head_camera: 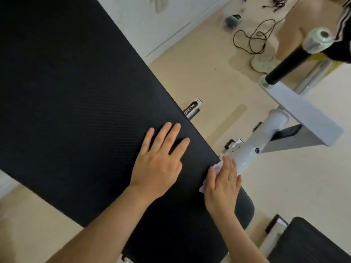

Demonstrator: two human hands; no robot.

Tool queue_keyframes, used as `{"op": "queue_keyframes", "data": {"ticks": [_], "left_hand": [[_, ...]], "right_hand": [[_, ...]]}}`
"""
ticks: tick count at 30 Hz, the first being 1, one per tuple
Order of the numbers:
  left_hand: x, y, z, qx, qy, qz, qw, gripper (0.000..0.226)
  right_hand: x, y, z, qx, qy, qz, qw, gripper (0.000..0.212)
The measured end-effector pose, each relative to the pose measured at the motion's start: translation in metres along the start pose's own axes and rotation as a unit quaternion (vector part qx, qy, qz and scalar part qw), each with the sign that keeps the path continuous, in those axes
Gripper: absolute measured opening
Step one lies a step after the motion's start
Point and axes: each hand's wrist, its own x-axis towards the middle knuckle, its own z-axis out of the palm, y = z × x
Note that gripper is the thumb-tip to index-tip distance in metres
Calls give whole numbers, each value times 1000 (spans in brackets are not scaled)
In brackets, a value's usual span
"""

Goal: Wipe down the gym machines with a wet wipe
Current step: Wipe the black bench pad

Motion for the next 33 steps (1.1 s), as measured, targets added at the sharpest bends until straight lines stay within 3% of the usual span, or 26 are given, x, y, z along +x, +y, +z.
{"op": "queue_keyframes", "data": {"ticks": [5, 9, 10, 12, 14, 16, 18, 20, 23, 25, 28, 30, 31, 33], "left_hand": [[0, 1, 20, 39, 78, -13, 996, 41], [3, 3, 23, 50, 97, -4, 994, 42], [3, 3, 24, 54, 101, -4, 993, 43], [3, 4, 25, 59, 109, -5, 992, 43], [3, 5, 26, 62, 112, -5, 992, 44], [3, 6, 27, 62, 117, -2, 991, 44], [2, 6, 29, 67, 122, -3, 990, 44], [2, 5, 29, 72, 127, -3, 989, 44], [1, 6, 30, 78, 127, 7, 989, 45], [-1, 8, 32, 74, 119, 9, 990, 46], [1, 6, 31, 74, 117, 15, 990, 47], [3, 6, 30, 73, 116, 19, 990, 46], [3, 6, 30, 73, 116, 16, 990, 46], [1, 6, 30, 76, 117, 14, 990, 46]], "right_hand": [[35, -84, 5, 47, 32, -85, 995, 64], [18, -20, 3, -12, 5, -161, 987, 64], [9, 12, 2, -21, 3, -123, 992, 67], [-11, 71, 4, -6, 7, 32, 999, 74], [-24, 98, 9, 42, 27, 192, 980, 75], [-28, 85, 16, 63, 56, 246, 966, 70], [-32, 43, 25, 54, 65, 179, 980, 72], [-45, -3, 34, 32, 57, 50, 997, 72], [-60, 0, 38, -21, 40, -93, 995, 70], [-65, 44, 36, -44, 39, -66, 996, 70], [-67, 86, 37, 43, 66, 165, 983, 71], [-67, 69, 40, 59, 80, 231, 968, 72], [-67, 50, 40, 59, 80, 206, 974, 73], [-76, -1, 43, 45, 60, 61, 995, 72]]}}
